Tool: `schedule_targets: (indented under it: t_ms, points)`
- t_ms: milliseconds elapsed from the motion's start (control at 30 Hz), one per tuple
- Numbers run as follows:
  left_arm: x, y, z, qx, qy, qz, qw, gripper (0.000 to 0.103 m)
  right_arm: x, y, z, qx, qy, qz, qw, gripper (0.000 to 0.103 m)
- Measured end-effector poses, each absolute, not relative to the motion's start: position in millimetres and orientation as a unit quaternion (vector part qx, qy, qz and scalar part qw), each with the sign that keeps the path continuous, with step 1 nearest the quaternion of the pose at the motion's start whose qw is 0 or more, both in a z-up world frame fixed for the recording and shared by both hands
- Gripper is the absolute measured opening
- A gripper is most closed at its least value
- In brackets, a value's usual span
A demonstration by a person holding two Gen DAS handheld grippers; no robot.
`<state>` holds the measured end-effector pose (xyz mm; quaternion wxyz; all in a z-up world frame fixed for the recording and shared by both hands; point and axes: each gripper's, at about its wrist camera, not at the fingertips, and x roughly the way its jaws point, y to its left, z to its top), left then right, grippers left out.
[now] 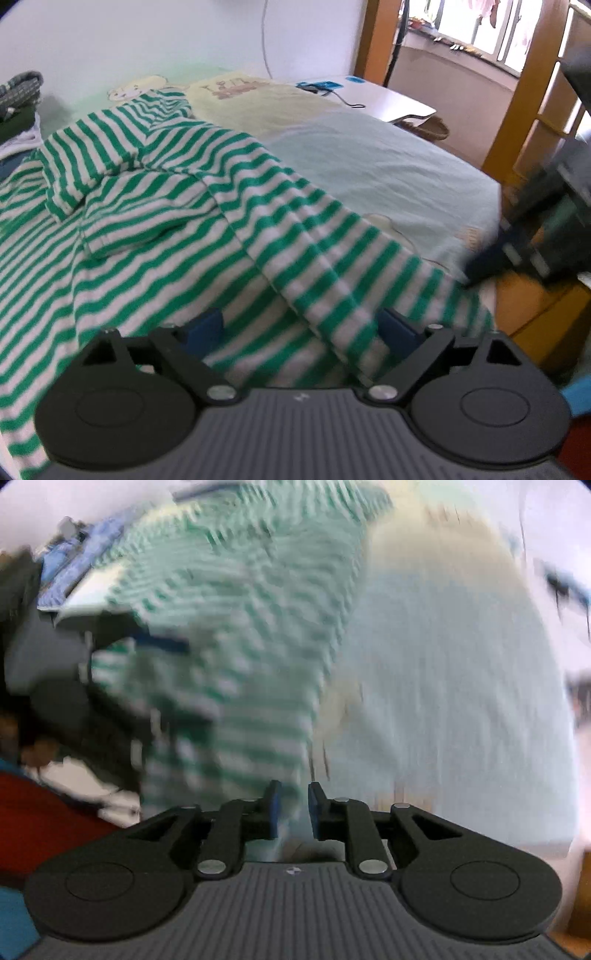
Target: Fold clothes
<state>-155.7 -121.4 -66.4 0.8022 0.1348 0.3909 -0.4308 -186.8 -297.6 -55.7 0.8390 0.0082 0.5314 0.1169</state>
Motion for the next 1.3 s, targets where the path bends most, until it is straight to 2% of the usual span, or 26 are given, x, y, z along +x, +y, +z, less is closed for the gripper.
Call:
schedule_targets:
  t_ms: [100,167,300,433,500,633,700,767,833,1033,1300]
  points:
    - [-159.5,-118.6,-65.5,0.127,0.394,-0.434,0.800,0.092,-162.0,-281.0,-49.4,0.013,0.496,0.156,0.854,0.023]
    - [-159.9,-119.8,-64.4,0.126,0.394,-0.426,0.804,0.092,-144.8,-266.5,-60.2,-0.023,0.488,0.153,0.859,0.027]
    - [-160.7,-122.4,-62.0,0.123,0.393,-0.410,0.814,0.092,-130.0,-267.0,-68.4,-0.056,0.520,0.175,0.834,0.026]
    - [-161.5,-124.9,-59.7,0.121,0.392,-0.394,0.823,0.091,-96.3,-281.7,-41.9,-0.030,0.471,0.169,0.865,0.025]
    - [-162.0,-126.2,-58.5,0.119,0.391,-0.386,0.827,0.091,-68.5,-285.7,-46.3,-0.033,0.450,0.146,0.880,0.023]
    - [-160.6,-137.0,-58.2,0.113,0.397,-0.371,0.832,0.083,-29.1,-292.3,-62.9,-0.021,0.434,0.133,0.891,0.020]
    - [-158.9,-146.6,-59.1,0.108,0.404,-0.364,0.832,0.073,-26.4,-292.9,-68.3,-0.019,0.434,0.143,0.889,0.021]
    - [-160.5,-155.7,-60.6,0.106,0.411,-0.354,0.833,0.071,-30.1,-290.6,-69.1,-0.035,0.423,0.157,0.892,0.022]
    - [-165.8,-164.1,-62.6,0.108,0.417,-0.341,0.836,0.071,-37.5,-288.9,-71.3,-0.050,0.408,0.167,0.896,0.024]
    - [-167.4,-167.1,-62.2,0.088,0.432,-0.267,0.857,0.081,-45.4,-286.8,-77.1,-0.055,0.376,0.179,0.908,0.031]
    - [-203.3,-93.4,-44.3,0.036,0.469,-0.109,0.876,0.086,-45.1,-293.6,-81.8,-0.049,0.355,0.207,0.910,0.031]
